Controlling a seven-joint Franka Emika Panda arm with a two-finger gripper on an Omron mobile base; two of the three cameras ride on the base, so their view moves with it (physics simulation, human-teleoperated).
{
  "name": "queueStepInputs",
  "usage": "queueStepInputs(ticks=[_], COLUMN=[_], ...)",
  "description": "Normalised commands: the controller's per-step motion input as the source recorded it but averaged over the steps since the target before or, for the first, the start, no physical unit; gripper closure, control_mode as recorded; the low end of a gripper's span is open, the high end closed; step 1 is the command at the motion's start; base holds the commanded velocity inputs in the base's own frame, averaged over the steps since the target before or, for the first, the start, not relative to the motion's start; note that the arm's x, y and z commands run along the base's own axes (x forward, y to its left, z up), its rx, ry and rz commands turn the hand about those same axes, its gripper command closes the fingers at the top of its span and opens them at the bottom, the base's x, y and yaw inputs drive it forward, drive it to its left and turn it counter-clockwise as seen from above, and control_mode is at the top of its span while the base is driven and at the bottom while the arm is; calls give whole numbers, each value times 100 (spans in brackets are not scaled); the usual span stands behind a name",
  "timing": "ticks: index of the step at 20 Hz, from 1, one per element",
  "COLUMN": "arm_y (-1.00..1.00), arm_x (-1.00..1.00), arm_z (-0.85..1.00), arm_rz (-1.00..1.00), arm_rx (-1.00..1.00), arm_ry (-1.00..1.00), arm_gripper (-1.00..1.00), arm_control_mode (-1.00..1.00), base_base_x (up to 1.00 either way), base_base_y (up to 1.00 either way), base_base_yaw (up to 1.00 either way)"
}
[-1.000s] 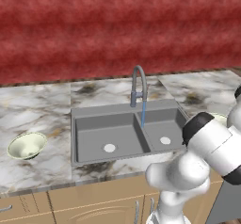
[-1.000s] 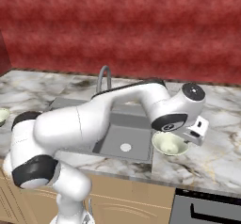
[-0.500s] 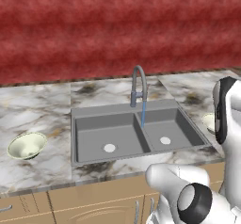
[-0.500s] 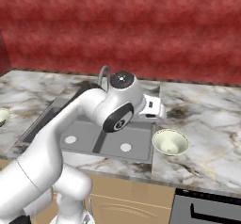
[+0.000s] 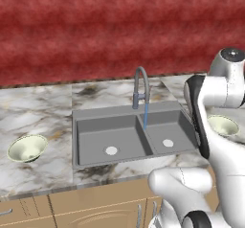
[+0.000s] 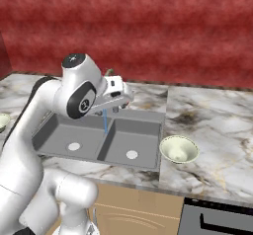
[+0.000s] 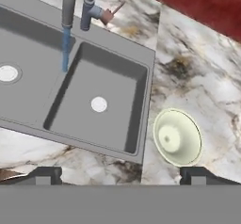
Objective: Rinse each bowl for a few seconds and place them down in the sink or on the counter.
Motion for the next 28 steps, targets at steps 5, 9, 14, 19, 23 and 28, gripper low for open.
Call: queueStepInputs(ticks=[5, 9, 14, 19, 23, 28], arm_y=[87, 99, 100, 100, 100, 89], arm_x=[28, 3, 8, 8, 3, 25], arm_z=[56, 32, 3, 0, -8, -7], arm_rz=[26, 29, 36, 45, 48, 56], arm_rx=[-7, -16, -15, -15, -11, -2], arm_ry=[14, 9, 8, 6, 4, 5], arm_gripper=[-100, -100, -100, -100, -100, -100], arm_control_mode=[-100, -100, -100, -100, -100, -100], base_base_x=[0, 0, 0, 0, 0, 0], base_base_y=[0, 0, 0, 0, 0, 0], base_base_yaw=[0, 0, 0, 0, 0, 0])
